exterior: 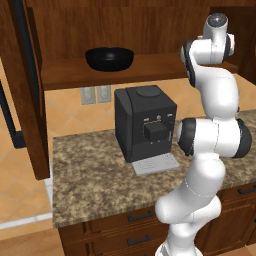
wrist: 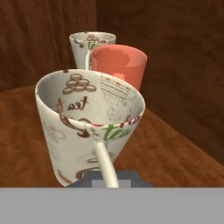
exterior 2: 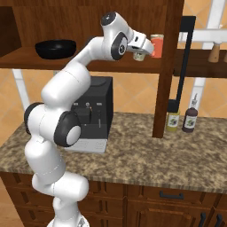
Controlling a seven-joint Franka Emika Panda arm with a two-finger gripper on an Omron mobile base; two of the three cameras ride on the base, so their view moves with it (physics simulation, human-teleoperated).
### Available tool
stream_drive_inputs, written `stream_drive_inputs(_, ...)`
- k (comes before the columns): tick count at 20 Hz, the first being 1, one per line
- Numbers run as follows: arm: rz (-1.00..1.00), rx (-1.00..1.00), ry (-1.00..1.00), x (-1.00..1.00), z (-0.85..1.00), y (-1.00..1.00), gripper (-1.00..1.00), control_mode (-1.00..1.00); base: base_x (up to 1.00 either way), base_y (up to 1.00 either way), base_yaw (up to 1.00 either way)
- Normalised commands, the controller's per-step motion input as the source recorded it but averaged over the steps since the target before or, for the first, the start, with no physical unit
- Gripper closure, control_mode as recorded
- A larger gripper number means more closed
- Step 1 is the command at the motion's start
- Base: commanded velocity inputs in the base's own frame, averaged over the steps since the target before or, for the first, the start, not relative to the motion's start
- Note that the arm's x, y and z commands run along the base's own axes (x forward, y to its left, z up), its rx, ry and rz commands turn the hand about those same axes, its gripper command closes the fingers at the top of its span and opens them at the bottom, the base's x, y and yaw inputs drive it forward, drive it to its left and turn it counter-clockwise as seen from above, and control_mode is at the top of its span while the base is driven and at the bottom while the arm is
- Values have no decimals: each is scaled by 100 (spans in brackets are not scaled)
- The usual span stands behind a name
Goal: Gather all objects into one cabinet and sort the glasses and bowls to opposite sides.
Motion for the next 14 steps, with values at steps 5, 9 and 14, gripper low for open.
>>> stream_drive_inputs(5,0,-1,0,0,0,0,100,-100,0,0,0)
stream_drive_inputs(9,0,-5,0,0,0,0,100,-100,0,0,0)
stream_drive_inputs(14,0,-10,0,0,0,0,100,-100,0,0,0)
